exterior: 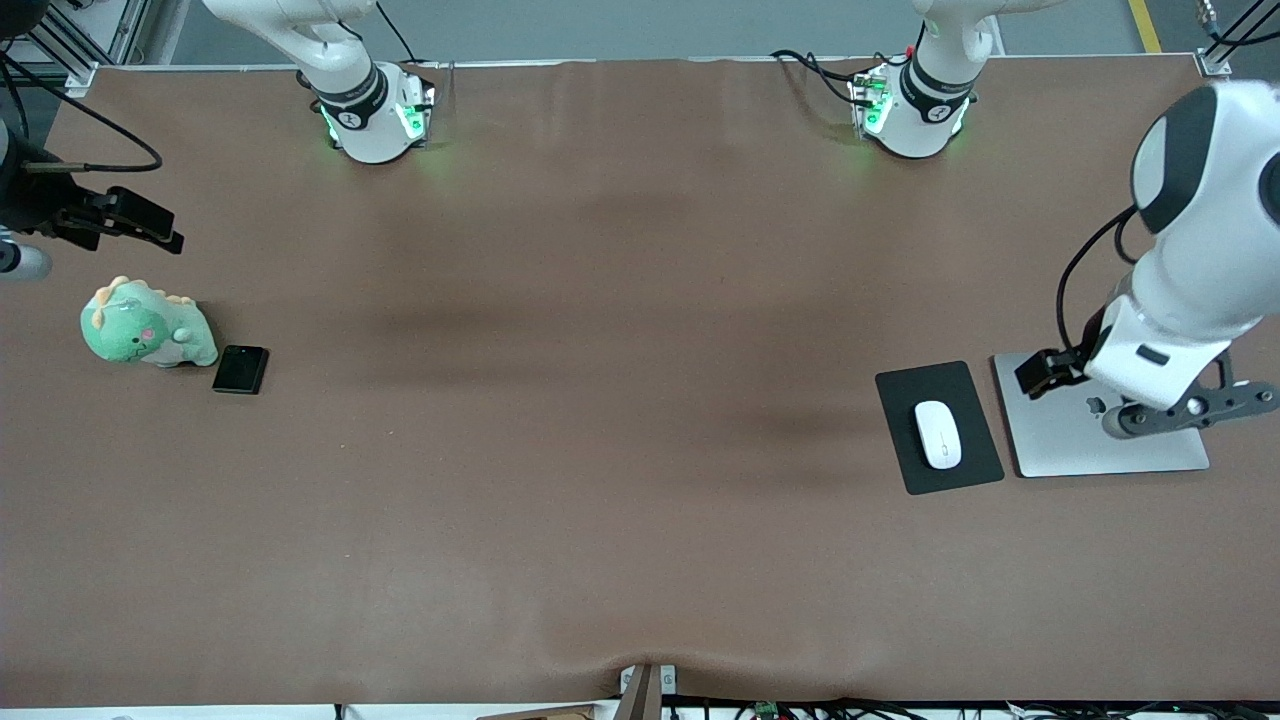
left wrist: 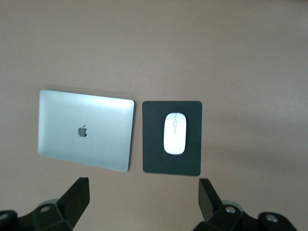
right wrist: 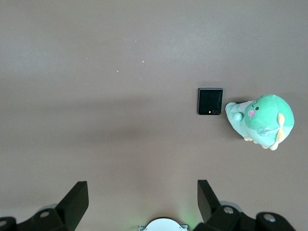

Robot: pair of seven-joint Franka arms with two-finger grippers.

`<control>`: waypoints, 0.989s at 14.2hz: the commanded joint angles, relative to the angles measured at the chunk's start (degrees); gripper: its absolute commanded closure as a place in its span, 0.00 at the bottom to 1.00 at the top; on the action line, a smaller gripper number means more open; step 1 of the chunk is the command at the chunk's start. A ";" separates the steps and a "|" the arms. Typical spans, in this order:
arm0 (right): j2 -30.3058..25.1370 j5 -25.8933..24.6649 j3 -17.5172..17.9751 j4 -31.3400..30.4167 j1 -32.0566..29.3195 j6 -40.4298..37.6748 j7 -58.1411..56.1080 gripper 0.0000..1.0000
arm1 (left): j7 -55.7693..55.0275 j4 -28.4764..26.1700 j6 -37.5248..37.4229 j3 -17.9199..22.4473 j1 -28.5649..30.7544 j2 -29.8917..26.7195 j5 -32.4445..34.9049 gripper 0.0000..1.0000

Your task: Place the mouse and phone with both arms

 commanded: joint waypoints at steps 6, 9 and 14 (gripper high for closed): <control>-0.28 0.21 0.73 2.23 1.73 -0.65 0.72 0.00 | 5.63 2.14 -7.42 -0.13 0.62 -5.27 -1.23 0.00; -0.19 0.03 0.65 2.15 1.03 -0.57 0.37 0.00 | 5.72 2.14 -8.48 -0.04 0.62 -5.27 -1.67 0.00; -0.19 2.22 0.38 2.15 -1.78 -1.01 0.55 0.00 | 4.93 1.96 -9.10 0.49 0.71 -5.54 -4.13 0.00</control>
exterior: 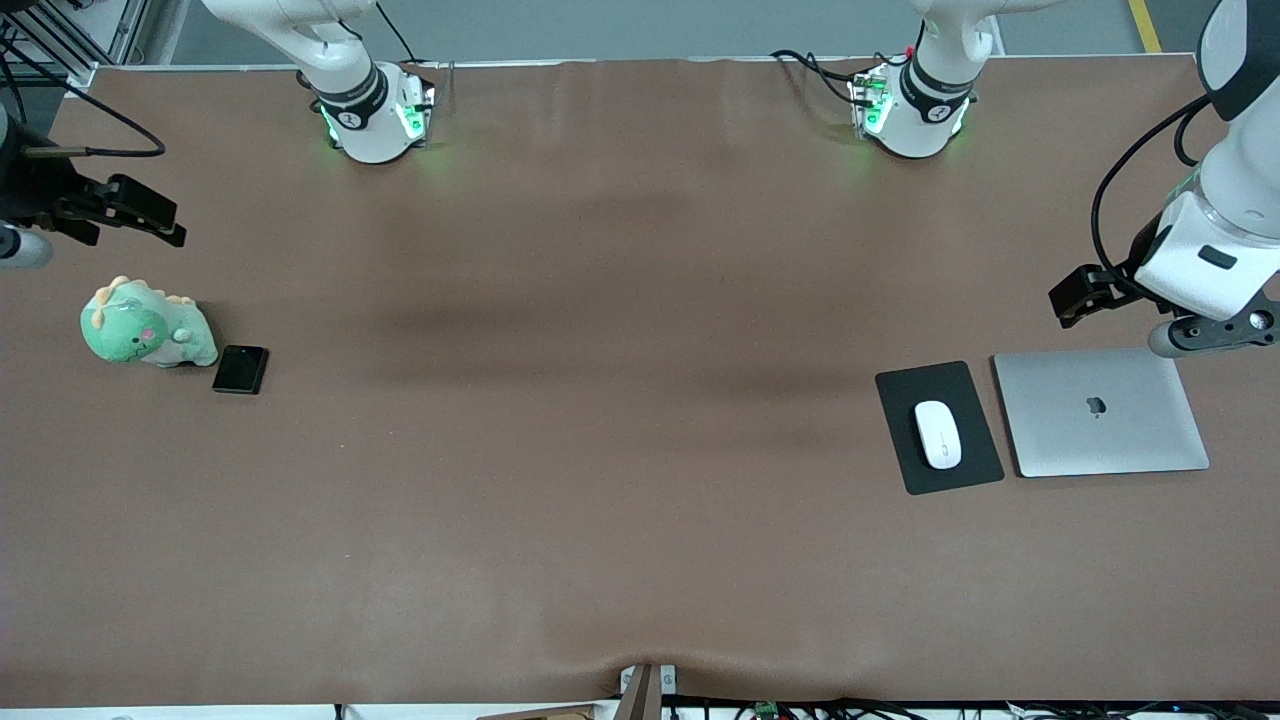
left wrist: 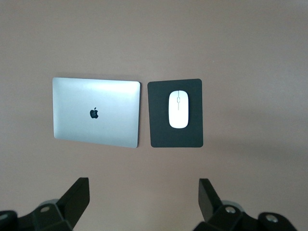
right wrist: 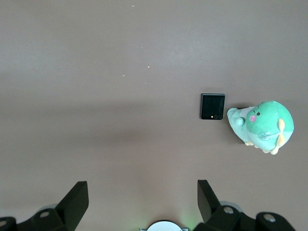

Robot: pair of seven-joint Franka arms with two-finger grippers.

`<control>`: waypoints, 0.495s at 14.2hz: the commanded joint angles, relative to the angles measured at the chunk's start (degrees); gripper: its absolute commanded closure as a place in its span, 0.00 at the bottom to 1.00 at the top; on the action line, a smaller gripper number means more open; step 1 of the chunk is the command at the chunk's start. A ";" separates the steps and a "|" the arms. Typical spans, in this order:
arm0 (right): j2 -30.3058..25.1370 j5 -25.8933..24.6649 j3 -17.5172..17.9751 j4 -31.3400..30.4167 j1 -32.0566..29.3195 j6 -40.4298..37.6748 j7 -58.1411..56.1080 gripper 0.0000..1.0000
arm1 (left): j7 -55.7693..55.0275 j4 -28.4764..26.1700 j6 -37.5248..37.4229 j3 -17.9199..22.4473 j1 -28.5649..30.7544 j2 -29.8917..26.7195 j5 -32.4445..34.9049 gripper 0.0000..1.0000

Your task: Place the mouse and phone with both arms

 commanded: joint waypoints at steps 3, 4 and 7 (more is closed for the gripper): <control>-0.23 1.83 0.31 0.38 -1.62 -0.90 0.51 0.00 | 0.51 0.25 -0.96 -0.07 0.48 -0.34 -1.26 0.00; -0.23 1.83 0.22 0.29 -1.71 -0.90 0.60 0.00 | 0.51 0.25 -0.87 -0.07 0.31 0.01 -1.34 0.00; -0.23 1.83 0.40 0.21 -1.45 -0.90 0.60 0.00 | 0.24 0.25 -0.61 -0.16 -0.13 0.89 -1.34 0.00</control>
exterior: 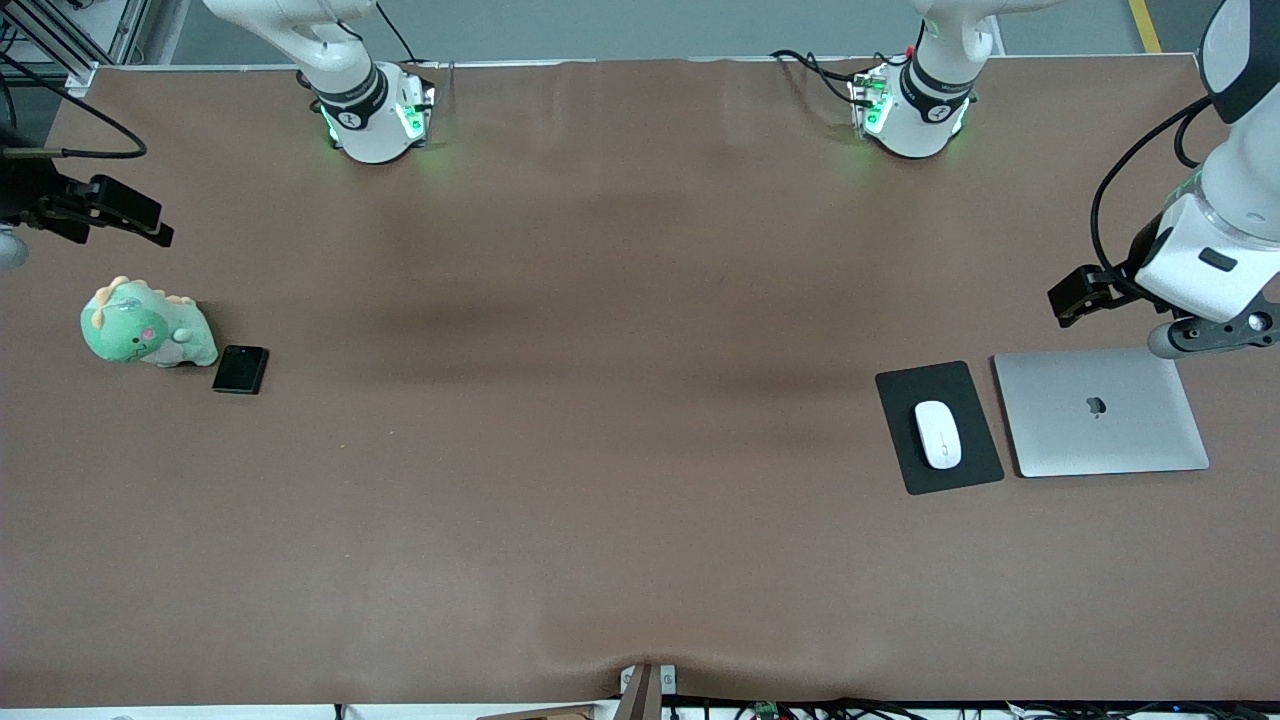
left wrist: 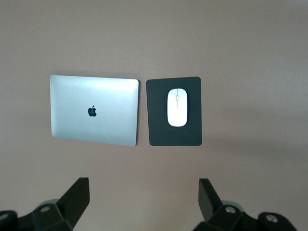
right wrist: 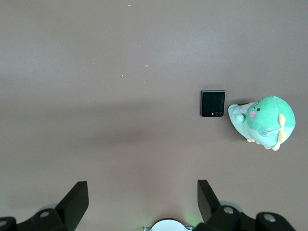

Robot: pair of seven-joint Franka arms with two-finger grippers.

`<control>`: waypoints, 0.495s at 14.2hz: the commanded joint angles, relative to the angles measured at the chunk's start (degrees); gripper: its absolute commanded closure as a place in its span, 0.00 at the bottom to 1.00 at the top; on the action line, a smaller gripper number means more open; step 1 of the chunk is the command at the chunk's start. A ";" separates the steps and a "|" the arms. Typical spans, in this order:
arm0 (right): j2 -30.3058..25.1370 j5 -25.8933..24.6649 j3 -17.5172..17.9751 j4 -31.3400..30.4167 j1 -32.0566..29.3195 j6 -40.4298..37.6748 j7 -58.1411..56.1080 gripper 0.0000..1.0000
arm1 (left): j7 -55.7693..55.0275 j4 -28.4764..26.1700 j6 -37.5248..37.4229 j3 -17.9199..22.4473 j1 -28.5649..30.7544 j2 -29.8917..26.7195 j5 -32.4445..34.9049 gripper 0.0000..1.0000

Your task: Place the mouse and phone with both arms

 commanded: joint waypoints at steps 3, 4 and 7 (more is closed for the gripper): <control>-0.23 0.81 0.44 0.22 -0.18 -0.51 0.61 0.00 | 0.68 0.42 -0.49 -0.08 0.33 0.42 -0.79 0.00; -0.23 0.81 0.53 0.31 -0.09 -0.42 0.61 0.00 | 0.86 0.51 -0.49 0.01 0.59 0.42 -0.87 0.00; -0.23 0.81 0.62 0.39 -0.09 -0.25 0.61 0.00 | 0.86 0.51 -0.49 0.01 0.51 -0.02 -0.87 0.00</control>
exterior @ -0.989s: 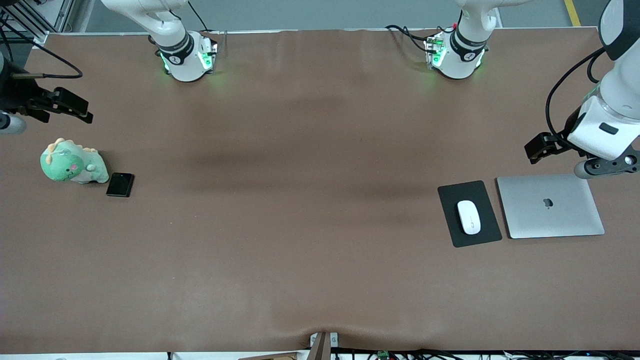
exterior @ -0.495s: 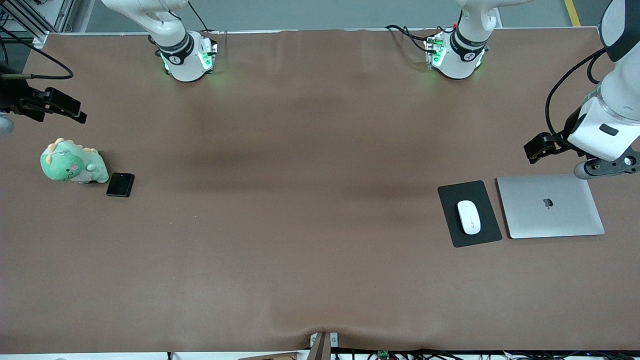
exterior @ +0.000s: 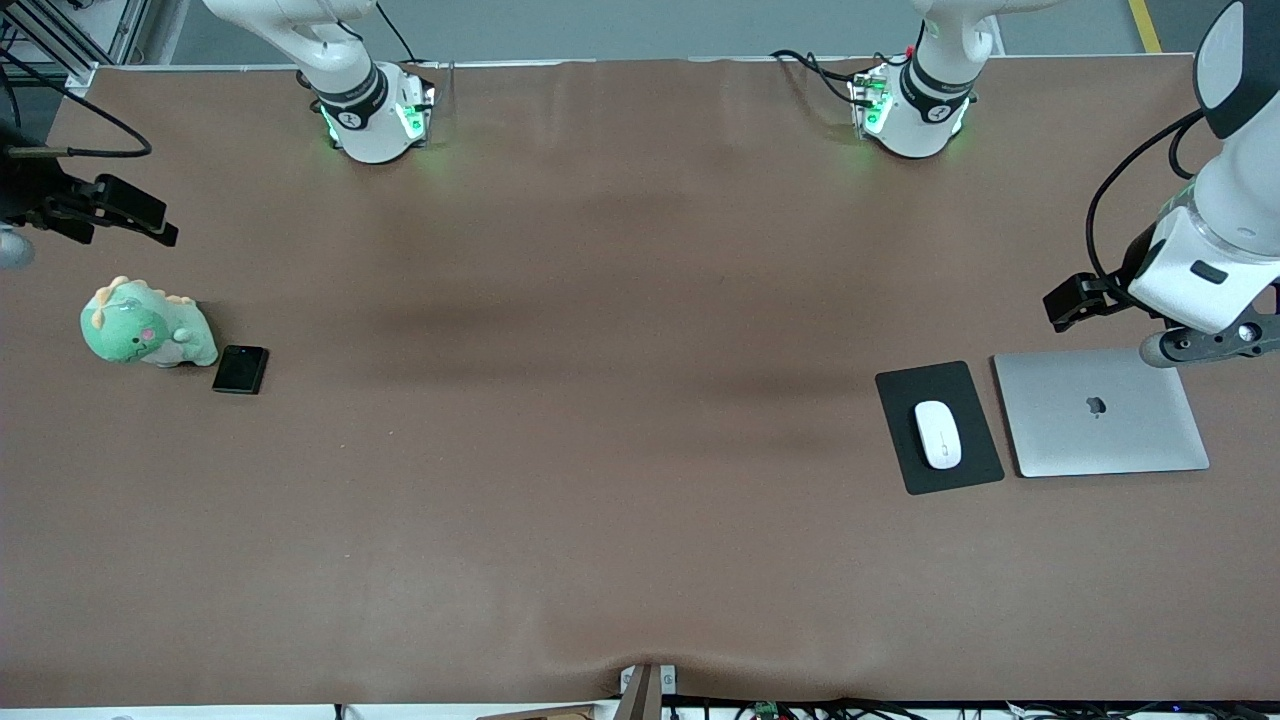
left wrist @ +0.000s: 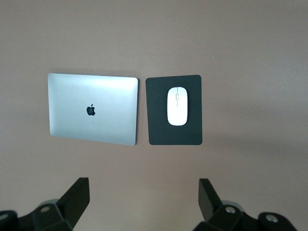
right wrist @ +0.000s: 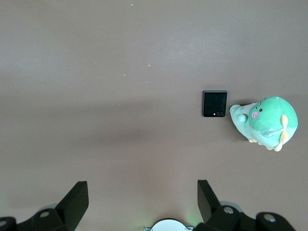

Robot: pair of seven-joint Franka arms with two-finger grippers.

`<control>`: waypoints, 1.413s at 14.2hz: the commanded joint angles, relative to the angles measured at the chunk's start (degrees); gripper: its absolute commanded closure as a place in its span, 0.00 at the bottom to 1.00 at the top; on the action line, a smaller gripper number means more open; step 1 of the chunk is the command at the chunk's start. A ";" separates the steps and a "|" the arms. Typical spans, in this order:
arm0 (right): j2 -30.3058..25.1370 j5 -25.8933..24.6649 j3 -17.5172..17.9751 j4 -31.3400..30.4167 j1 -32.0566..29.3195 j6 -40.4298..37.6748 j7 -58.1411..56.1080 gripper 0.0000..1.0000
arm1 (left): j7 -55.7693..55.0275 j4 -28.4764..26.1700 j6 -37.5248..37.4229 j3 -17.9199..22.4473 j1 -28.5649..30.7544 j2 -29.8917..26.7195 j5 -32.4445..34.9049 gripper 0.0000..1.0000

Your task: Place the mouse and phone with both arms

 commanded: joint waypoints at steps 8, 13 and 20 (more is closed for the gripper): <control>-0.23 0.67 0.28 0.48 -0.26 -0.25 0.61 0.00 | 1.21 0.41 -0.49 -0.25 0.17 -1.00 -0.86 0.00; -0.23 0.67 0.28 0.57 -0.26 -0.25 0.61 0.00 | 1.21 0.59 -0.49 -0.60 0.17 -0.91 -0.77 0.00; -0.23 0.67 0.19 0.57 -0.34 -0.25 0.61 0.00 | 1.47 1.21 -0.67 0.18 0.17 -3.54 -4.97 0.00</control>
